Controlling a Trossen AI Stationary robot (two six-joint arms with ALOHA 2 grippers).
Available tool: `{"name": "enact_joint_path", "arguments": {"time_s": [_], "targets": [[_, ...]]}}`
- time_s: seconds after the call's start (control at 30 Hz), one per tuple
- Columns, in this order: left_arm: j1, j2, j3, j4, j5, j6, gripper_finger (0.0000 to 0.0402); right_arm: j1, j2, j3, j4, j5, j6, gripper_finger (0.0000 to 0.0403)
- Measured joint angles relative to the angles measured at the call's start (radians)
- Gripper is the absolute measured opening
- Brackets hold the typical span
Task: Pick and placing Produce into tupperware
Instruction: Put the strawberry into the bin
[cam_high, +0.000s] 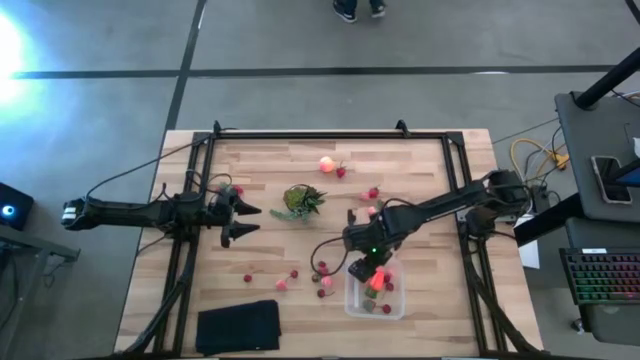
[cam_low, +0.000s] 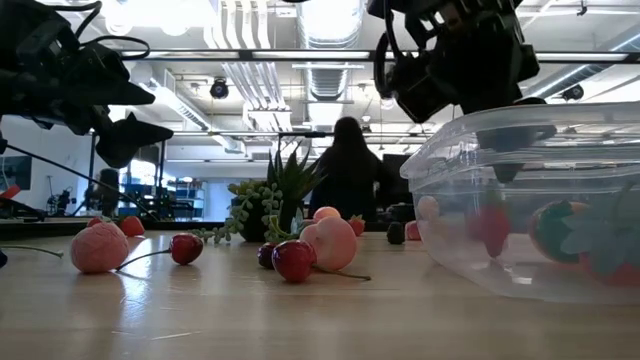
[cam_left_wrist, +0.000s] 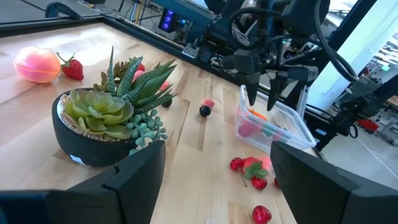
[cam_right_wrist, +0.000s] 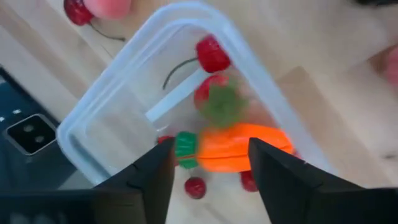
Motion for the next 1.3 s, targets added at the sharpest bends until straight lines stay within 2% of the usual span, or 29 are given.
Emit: {"name": "enact_joint_path", "arguments": {"time_s": [0.1, 0.2, 0.27, 0.33, 0.43, 0.53, 0.63, 0.8, 1.0, 1.17, 1.3], "targets": [[0.000, 0.000, 0.000, 0.000, 0.000, 0.000, 0.0277, -0.014, -0.009, 0.021, -0.040, 0.056, -0.011, 0.0229], [0.000, 0.000, 0.000, 0.000, 0.000, 0.000, 0.0277, -0.046, -0.016, 0.070, -0.157, 0.156, -0.028, 0.0255], [0.000, 0.000, 0.000, 0.000, 0.000, 0.000, 0.0277, -0.077, -0.016, 0.114, -0.240, 0.252, -0.027, 0.0264], [0.000, 0.000, 0.000, 0.000, 0.000, 0.000, 0.0277, -0.124, -0.016, 0.152, -0.318, 0.302, -0.028, 0.0266], [0.000, -0.001, 0.000, 0.000, 0.000, 0.000, 0.0277, -0.212, -0.017, 0.171, -0.338, 0.258, -0.071, 0.0262], [0.000, 0.000, 0.000, 0.000, 0.000, 0.000, 0.0277, -0.286, -0.017, 0.161, -0.386, 0.269, -0.090, 0.0255], [0.000, 0.000, 0.000, 0.000, 0.000, 0.000, 0.0277, -0.373, -0.016, 0.104, -0.387, 0.278, -0.117, 0.0250], [0.000, 0.000, 0.000, 0.000, 0.000, 0.000, 0.0277, -0.499, -0.014, -0.018, -0.289, 0.268, -0.210, 0.0245], [0.000, 0.000, 0.000, 0.000, 0.000, 0.000, 0.0276, -0.524, -0.014, -0.112, -0.197, 0.264, -0.425, 0.0237], [0.000, 0.000, 0.000, 0.000, 0.000, 0.000, 0.0277, -0.523, -0.014, -0.149, -0.179, 0.375, -0.514, 0.0235], [0.000, 0.000, 0.000, 0.000, 0.000, 0.000, 0.0277, -0.527, -0.014, -0.156, -0.141, 0.381, -0.589, 0.0234]]}}
